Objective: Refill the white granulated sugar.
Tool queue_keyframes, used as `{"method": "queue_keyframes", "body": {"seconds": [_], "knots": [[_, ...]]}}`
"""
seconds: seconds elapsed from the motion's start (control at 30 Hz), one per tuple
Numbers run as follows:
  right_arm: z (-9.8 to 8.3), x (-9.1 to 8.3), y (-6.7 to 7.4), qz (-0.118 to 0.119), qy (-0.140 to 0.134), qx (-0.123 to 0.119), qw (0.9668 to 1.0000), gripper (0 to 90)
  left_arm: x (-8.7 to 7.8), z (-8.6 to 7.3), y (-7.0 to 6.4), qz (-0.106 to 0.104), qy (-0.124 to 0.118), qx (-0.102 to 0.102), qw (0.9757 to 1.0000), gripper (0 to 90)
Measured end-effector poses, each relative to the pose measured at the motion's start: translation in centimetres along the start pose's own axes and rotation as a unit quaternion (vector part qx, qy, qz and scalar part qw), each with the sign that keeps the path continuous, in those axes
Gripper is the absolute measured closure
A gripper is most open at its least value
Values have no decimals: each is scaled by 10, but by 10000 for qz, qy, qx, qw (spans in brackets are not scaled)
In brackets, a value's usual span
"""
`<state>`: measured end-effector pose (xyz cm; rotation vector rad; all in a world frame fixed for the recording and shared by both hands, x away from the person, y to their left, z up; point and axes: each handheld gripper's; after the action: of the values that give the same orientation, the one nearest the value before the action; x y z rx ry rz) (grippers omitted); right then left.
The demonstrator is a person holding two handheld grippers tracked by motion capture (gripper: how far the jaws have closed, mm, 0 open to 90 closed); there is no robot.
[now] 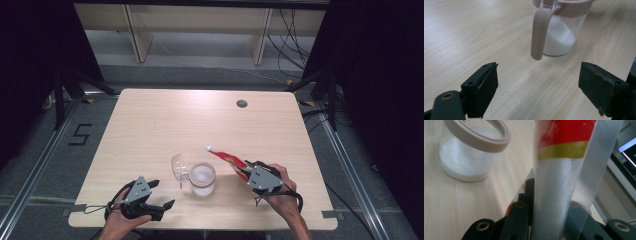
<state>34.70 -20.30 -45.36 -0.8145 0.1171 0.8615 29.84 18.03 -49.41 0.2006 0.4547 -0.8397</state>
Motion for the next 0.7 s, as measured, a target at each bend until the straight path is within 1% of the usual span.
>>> {"method": "queue_keyframes", "body": {"seconds": [0.07,0.1,0.13,0.2,0.23,0.27,0.37,0.43,0.47,0.5,0.53,0.57,0.6,0.63,0.67,0.7], "knots": [[-3,-1,0,-5,-57,168,9998,811,0,0,0,26,-9,-8,10000,155],[-3,-1,0,-2,-60,210,9998,810,0,0,1,18,2,22,10000,156],[-4,-2,0,-36,-27,338,9994,809,0,0,0,9,-4,13,10000,156],[-7,-3,-1,-38,-23,428,9991,807,0,0,0,12,-3,-7,10000,156],[-9,-4,-1,-64,-4,556,9984,807,0,0,0,11,-8,-3,10000,155],[-11,-6,-2,-64,-23,620,9981,806,0,0,0,16,-8,1,10000,155],[-13,-9,-4,-92,-42,710,9974,801,0,0,0,1,0,-11,10000,155],[-15,-11,-4,-113,-19,862,9962,797,0,0,0,9,0,2,10000,156],[-17,-12,-5,-155,-35,869,9961,794,0,0,0,2,2,5,10000,155],[-17,-13,-5,-110,-18,900,9959,793,0,0,0,0,2,3,10000,156],[-18,-14,-6,-138,-18,888,9959,792,0,0,-1,22,1,-107,9999,156],[-19,-15,-5,-149,17,964,9952,790,0,0,-1,26,1,-110,9999,156],[-19,-15,-6,-141,7,930,9956,789,0,0,0,20,-5,-46,10000,155],[-20,-17,-6,-185,18,959,9952,787,0,0,0,7,-5,-36,10000,156],[-21,-18,-6,-155,38,1037,9945,786,0,0,0,8,-3,0,10000,155],[-22,-18,-6,-156,31,1044,9944,786,0,0,0,10,3,6,10000,155]]}}
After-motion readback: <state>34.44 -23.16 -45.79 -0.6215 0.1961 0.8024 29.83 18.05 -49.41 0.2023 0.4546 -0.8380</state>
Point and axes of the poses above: each handheld gripper's, and its own axes: x roughly forward along the jaws, z roughly out of its top, y roughly to its left, and after that the axes turned 3 degrees about -y, right-handed
